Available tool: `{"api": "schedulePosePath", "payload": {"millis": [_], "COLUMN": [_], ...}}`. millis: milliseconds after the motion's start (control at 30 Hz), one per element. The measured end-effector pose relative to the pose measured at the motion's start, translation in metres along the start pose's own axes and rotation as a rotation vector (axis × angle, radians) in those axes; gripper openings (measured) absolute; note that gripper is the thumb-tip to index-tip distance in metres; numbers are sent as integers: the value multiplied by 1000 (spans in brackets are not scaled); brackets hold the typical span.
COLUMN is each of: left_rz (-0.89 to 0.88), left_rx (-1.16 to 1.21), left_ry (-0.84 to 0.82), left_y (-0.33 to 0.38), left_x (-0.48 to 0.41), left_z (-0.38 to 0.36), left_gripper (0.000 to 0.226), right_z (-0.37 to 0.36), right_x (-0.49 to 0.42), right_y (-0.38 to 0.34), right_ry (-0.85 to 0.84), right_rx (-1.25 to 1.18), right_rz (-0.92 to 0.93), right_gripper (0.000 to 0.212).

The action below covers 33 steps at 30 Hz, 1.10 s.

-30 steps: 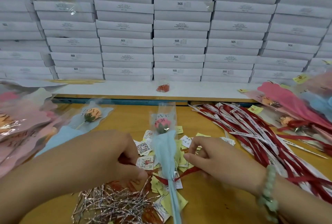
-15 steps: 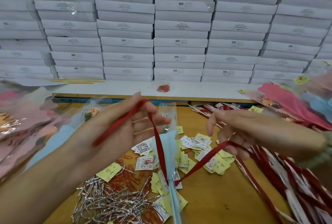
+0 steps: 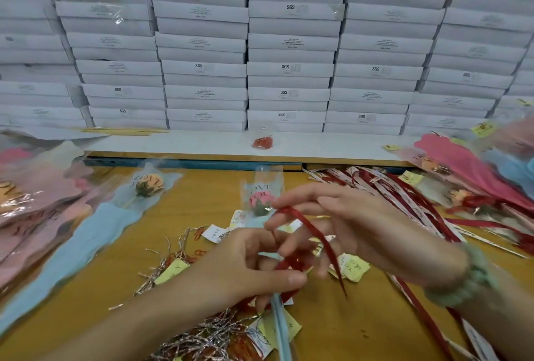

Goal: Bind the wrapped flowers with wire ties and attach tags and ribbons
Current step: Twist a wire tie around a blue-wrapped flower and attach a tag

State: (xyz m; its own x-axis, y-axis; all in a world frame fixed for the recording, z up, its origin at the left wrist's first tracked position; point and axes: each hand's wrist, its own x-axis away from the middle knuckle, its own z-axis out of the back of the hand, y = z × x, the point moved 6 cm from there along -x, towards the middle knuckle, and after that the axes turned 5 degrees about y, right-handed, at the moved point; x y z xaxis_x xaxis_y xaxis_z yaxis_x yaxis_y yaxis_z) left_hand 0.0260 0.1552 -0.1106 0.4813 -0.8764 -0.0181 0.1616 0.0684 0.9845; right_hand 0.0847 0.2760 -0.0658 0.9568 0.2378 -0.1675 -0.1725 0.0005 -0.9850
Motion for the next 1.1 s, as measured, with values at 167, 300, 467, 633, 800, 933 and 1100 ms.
{"api": "schedulePosePath", "payload": {"millis": [167,300,467,633,800,933,1100], "left_rz": [-53,-72,-135,-159,-169,-184,-203], "left_rx": [45,142,230,256,257,215,164], "left_ry": [-4,10,60,190,277,359,365], "left_y": [-10,-19,-27,-31,-28,-23,-15], "left_x": [-7,-10,-13,-12,-11,-8,-5], "left_z": [0,7,12,18,23,28,28], "left_gripper": [19,20,11,5,13,2,10], "right_z": [13,34,25,4,10,3,-4], "right_x": [-3,-2,10,3,0,0,1], "right_y": [7,20,18,35,41,49,57], "right_ry": [304,536,628,376,364,280,364], "right_rx": [389,464,807,752,446,238,463], "right_rz": [153,84,160,83,8,-124,-141], "right_gripper": [49,50,40,19,10,4,22]}}
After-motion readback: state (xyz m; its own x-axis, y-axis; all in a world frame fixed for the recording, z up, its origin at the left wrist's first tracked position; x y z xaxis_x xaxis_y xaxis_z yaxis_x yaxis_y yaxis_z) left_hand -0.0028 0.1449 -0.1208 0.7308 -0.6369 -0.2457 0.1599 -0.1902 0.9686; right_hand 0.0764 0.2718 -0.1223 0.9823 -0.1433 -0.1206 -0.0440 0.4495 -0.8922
